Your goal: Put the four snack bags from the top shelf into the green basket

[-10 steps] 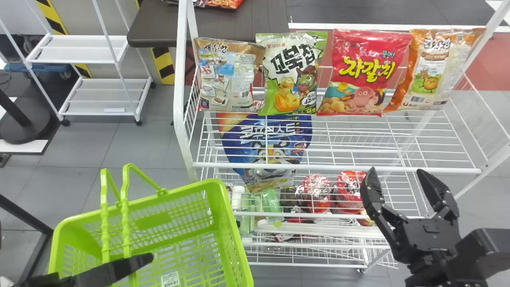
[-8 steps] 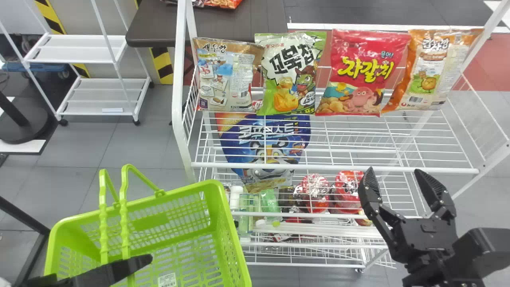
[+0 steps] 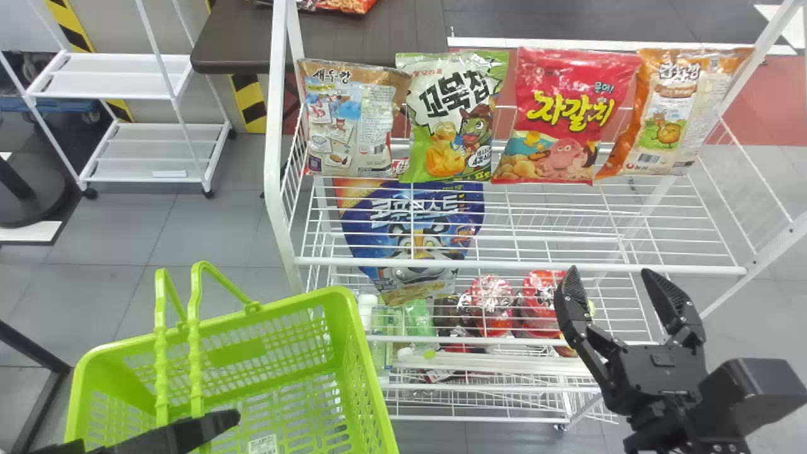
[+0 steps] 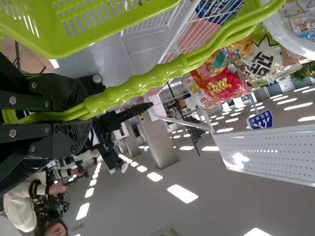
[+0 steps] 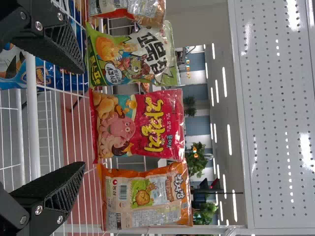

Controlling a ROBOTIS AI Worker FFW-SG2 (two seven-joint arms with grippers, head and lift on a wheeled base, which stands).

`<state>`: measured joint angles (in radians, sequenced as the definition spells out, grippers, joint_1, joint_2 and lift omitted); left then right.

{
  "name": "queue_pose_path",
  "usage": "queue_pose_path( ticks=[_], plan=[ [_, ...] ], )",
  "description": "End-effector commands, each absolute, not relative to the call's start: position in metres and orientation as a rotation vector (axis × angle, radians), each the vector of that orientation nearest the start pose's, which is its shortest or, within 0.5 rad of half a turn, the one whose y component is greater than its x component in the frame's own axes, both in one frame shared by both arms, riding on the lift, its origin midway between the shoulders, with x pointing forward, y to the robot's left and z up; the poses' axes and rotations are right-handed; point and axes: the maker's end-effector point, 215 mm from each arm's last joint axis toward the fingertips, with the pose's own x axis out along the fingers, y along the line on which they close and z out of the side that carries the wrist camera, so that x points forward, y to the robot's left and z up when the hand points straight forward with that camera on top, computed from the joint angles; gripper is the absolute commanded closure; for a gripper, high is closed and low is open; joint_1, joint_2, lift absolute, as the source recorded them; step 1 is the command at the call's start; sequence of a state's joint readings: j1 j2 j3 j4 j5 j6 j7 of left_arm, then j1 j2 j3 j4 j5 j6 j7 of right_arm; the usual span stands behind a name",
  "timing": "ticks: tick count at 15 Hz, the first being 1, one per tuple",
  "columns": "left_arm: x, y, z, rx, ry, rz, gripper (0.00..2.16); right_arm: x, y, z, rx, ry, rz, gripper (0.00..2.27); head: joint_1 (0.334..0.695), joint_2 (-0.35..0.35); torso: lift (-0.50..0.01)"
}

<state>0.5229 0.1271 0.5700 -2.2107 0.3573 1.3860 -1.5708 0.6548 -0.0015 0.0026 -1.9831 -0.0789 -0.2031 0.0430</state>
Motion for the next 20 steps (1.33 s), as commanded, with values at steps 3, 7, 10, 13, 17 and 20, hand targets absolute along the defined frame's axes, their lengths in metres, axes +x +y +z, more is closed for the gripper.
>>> queue_pose_path(
  ticks=[3, 7, 10, 13, 17, 20],
  plan=[
    [0.222, 0.206, -0.335, -0.996, 0.701, -1.051, 2.15, 0.406, -0.205, -0.37, 0.092, 0.027, 0.057, 0.17, 0.695, -0.022, 0.0],
    [0.217, 0.204, -0.334, -0.994, 0.709, -1.052, 2.15, 0.444, -0.158, -0.368, 0.122, 0.039, 0.145, 0.17, 0.695, 0.025, 0.0],
    [0.214, 0.203, -0.334, -0.991, 0.716, -1.051, 2.15, 0.492, -0.1, -0.381, 0.128, 0.13, 0.249, 0.17, 0.695, 0.083, 0.0],
    [0.212, 0.202, -0.335, -0.989, 0.724, -1.056, 2.15, 0.536, -0.056, -0.382, 0.179, 0.157, 0.344, 0.16, 0.695, 0.17, 0.0],
    [0.211, 0.201, -0.336, -0.985, 0.733, -1.063, 2.15, 0.582, -0.01, -0.368, 0.171, 0.152, 0.44, 0.16, 0.695, 0.242, 0.0],
    [0.211, 0.198, -0.336, -0.987, 0.737, -1.071, 2.15, 0.601, 0.014, -0.358, 0.171, 0.147, 0.486, 0.16, 0.695, 0.271, 0.0]
  ],
)
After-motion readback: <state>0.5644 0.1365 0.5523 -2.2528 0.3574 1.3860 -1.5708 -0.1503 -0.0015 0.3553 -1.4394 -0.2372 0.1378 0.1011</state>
